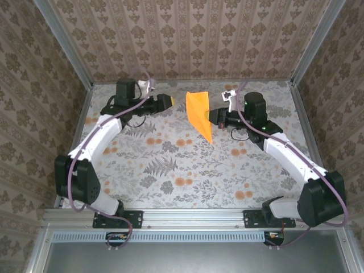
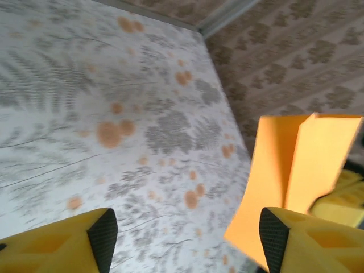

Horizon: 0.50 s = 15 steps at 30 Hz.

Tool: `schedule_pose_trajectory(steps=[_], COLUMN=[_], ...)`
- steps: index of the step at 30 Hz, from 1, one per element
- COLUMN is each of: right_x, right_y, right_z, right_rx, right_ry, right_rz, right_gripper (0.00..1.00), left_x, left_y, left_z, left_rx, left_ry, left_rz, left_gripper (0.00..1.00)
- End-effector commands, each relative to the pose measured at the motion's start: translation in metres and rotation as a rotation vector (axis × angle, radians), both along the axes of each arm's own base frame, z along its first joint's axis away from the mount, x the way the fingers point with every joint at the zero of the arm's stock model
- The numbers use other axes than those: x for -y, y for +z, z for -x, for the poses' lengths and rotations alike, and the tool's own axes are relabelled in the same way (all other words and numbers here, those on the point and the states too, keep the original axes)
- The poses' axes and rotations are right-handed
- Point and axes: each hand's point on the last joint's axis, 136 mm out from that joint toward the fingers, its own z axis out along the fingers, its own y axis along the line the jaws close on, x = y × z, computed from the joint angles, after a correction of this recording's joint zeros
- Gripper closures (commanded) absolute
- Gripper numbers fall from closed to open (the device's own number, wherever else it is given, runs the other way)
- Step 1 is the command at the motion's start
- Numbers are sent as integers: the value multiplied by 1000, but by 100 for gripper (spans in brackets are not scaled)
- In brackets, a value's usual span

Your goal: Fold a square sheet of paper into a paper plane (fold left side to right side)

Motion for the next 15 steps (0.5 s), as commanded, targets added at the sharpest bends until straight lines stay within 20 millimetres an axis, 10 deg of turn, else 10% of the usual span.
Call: schedule_pose_trajectory(steps=[1,7,15], right_x=[35,51,22], right_y=[-50,-71,-109], right_z=[10,8,-8], right_rx=[-19,42,180], right_ry=[-162,-341,-328], right_rz=[519,1104,1648], right_gripper=[93,93,92], left_x=[-31,-69,-91], left_y=[-10,-16,-7], left_z=[10,28,42], left_rx=[58,111,146], left_ry=[120,280,352], left_rz=[-145,-242,-295], left_gripper=[28,25,23])
